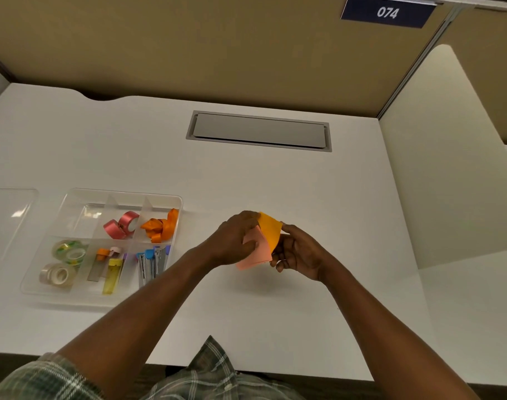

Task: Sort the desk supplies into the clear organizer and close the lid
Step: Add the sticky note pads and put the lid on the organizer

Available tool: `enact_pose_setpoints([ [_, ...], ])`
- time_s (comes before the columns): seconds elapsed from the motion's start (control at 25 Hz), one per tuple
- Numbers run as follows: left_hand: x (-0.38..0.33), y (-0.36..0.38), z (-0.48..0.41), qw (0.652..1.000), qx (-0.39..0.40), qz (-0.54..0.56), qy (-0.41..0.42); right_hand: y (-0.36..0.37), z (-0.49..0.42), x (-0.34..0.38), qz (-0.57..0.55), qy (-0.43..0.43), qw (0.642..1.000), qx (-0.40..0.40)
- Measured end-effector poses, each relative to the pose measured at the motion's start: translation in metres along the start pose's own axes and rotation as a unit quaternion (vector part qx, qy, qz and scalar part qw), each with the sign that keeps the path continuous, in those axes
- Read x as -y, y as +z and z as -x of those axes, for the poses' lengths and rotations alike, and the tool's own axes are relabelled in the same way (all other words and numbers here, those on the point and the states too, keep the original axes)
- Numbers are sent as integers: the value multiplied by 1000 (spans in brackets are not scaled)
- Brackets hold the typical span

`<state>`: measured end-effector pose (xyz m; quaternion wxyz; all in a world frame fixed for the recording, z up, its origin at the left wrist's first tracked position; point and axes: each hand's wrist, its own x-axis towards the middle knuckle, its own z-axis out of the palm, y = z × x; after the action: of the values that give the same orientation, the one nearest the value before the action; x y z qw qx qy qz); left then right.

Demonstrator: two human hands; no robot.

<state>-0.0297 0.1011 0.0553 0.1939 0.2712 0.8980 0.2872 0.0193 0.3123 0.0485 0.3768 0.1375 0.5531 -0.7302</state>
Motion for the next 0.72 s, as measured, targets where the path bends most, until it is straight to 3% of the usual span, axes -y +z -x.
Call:
enact_pose_setpoints([
  [0.2, 7, 5, 5, 999, -23, -17, 34, 6, -2, 2, 113, -14, 993, -31],
  [0.32, 10, 5, 5, 998, -42, -41, 35, 6, -6, 0, 239, -50, 964, -107],
  [0.36, 11, 5, 4, 996, -51, -54, 41, 4, -5, 2, 313, -62, 939, -129],
  [0.44, 13, 4, 2, 994, -65, -76, 54, 2, -4, 7, 503, -96, 849, -126],
  [0.48, 13, 3, 2, 993, -62, -79, 56, 3, -4, 10, 569, -110, 808, -108],
  [0.52, 12, 3, 1, 995, -53, -72, 52, 5, -3, 14, 598, -115, 788, -93],
  [0.6, 6, 2, 2, 998, -37, -31, 33, 7, -3, 23, 587, -108, 799, -78],
  [0.64, 4, 2, 3, 999, -36, 0, 17, 6, -3, 27, 539, -99, 833, -76],
  [0.72, 5, 4, 4, 994, -58, 81, -34, 4, -1, 34, 324, -69, 941, -73],
])
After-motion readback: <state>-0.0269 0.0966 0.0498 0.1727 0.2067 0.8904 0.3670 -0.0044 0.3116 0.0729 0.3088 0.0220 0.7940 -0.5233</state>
